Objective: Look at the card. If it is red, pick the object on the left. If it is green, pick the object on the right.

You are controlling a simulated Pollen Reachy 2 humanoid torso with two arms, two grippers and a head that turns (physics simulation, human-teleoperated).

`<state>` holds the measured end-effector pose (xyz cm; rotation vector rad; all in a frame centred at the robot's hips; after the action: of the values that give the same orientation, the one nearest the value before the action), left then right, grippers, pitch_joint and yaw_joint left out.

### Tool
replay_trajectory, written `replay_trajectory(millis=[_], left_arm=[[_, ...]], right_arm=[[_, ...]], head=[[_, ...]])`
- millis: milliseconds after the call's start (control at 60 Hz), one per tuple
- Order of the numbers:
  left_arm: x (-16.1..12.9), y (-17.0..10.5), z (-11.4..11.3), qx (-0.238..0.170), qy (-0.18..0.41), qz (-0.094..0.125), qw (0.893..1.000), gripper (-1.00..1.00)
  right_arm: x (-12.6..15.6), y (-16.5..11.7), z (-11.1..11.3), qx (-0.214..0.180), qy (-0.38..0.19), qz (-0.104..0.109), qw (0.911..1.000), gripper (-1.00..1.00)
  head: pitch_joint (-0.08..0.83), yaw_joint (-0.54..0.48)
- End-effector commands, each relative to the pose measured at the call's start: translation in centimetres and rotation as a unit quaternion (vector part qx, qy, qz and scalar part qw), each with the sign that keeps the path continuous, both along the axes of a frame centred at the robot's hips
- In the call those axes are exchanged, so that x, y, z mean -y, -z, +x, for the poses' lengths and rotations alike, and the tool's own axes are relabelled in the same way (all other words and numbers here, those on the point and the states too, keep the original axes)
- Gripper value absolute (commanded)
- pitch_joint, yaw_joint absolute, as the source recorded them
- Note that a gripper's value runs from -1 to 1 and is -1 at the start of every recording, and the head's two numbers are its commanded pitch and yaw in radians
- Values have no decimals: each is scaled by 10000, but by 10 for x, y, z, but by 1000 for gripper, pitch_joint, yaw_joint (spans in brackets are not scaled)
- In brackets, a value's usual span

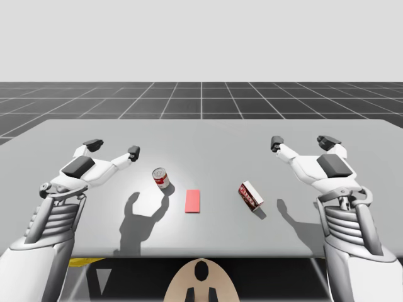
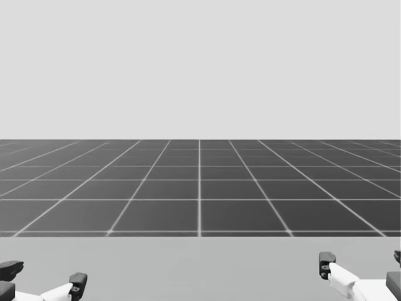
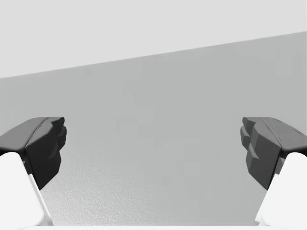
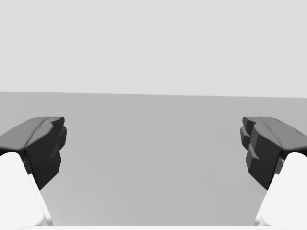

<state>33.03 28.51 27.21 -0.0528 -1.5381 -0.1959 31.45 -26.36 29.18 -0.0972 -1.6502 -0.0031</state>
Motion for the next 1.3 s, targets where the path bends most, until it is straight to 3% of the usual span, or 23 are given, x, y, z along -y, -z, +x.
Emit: replay_trajectory(millis=[17, 233, 883, 1050, 1300], left_arm=[[-1, 0, 0, 15, -7, 12, 10000, -1000], [-2, -1, 0, 42, -20, 14, 10000, -1000], [-2, -4, -3, 112, 72, 71, 9999, -1000], [0, -5, -4, 126, 91, 70, 9999, -1000], [2, -8, -7, 157, 104, 53, 9998, -1000]], right_arm=[[-1, 1, -2, 198, 54, 176, 9996, -1000], [0, -1, 0, 50, 17, 88, 9999, -1000], [-2, 0, 0, -38, 84, -11, 10000, -1000], [-3, 0, 0, -51, 93, -23, 9999, -1000], [-6, 2, 0, -51, 112, -59, 9999, -1000]], head=[[19, -2], [120, -6], [711, 39], [794, 68], [789, 64]])
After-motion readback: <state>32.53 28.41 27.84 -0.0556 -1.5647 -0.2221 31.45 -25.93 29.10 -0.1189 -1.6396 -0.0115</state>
